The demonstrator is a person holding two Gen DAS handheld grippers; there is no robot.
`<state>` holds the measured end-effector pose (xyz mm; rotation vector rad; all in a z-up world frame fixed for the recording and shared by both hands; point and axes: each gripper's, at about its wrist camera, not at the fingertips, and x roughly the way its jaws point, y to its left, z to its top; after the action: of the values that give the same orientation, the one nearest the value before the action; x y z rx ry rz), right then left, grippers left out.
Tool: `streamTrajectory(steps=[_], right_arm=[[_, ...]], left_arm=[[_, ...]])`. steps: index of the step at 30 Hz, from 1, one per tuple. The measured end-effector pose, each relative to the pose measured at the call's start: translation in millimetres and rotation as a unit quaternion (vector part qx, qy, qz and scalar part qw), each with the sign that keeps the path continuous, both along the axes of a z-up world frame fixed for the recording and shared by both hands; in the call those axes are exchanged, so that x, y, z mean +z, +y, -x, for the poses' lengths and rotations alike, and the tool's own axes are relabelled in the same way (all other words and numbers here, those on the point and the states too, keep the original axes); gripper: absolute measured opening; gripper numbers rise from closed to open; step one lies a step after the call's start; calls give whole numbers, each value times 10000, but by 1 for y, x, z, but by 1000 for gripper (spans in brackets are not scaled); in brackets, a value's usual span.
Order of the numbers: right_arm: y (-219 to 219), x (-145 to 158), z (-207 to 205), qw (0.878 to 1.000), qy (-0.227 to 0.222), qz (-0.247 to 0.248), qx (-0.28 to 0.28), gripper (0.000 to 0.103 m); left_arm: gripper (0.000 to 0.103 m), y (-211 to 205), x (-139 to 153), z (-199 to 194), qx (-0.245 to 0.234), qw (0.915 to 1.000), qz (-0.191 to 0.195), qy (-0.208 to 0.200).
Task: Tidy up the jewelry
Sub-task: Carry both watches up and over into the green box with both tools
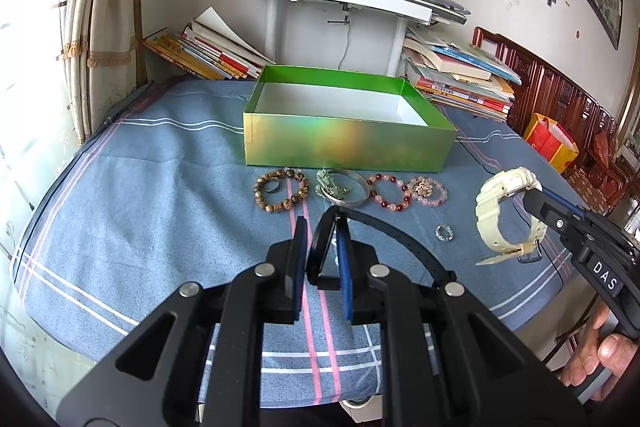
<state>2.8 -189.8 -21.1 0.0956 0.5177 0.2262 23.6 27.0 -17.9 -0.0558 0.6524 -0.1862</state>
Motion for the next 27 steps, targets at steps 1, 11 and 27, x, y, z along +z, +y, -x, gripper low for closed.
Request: streamTrajectory(steps=[1, 11, 27], right_arm=[[0, 0, 0, 10000, 2, -5, 3, 10], [-2, -4, -3, 10000, 47, -5, -16, 10], [-9, 5, -46, 9999, 25, -10, -131, 10]], left_arm=[[15, 0, 0, 0, 4, 10000, 4, 2], [15, 0, -1, -2, -3, 10000, -3, 27], [15, -2, 13, -45, -12, 10000, -8, -17]])
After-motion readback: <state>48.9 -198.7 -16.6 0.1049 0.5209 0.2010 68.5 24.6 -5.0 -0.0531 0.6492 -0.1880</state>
